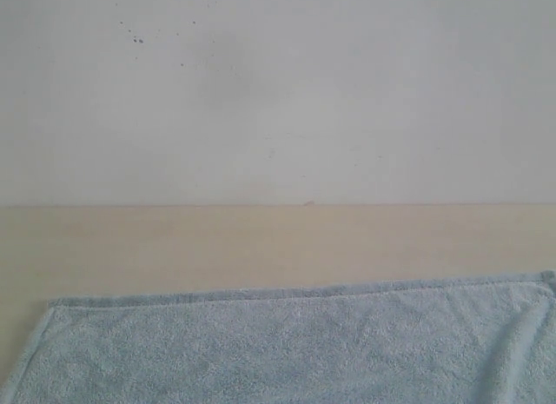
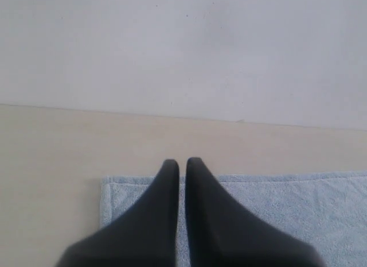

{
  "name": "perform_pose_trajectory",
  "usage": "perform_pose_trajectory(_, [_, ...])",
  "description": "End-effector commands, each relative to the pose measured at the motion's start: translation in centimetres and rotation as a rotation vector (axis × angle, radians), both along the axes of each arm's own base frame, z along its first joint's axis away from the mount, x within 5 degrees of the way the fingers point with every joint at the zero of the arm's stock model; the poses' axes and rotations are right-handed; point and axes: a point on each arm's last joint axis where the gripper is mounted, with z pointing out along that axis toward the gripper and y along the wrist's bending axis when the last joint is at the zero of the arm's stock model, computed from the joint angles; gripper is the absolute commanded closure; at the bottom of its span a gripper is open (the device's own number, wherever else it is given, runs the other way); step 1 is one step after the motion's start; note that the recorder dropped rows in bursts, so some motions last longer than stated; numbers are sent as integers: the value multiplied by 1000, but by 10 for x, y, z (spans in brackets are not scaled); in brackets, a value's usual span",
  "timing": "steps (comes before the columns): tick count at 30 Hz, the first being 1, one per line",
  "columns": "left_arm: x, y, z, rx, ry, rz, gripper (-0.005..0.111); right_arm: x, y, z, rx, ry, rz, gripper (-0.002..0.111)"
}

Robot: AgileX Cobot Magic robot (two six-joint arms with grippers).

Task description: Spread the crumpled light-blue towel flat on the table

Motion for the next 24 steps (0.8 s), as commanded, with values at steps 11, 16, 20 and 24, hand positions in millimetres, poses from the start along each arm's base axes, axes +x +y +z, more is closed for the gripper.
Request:
perform_pose_trajectory(11, [0,0,-1,-14,1,-6,103,-2,0,0,4,-10,5,108])
perform_pose_trajectory(16, [0,0,-1,-14,1,-6,103,-9,0,2,8,-47,5,108])
perform_pose_trajectory(20, [0,0,-1,-14,1,-6,103,-8,-1,1,-10,-43,-7,108])
perform_pose_trajectory(24, [0,0,-1,-14,1,-6,103,-7,3,-10,-161,29,-6,108])
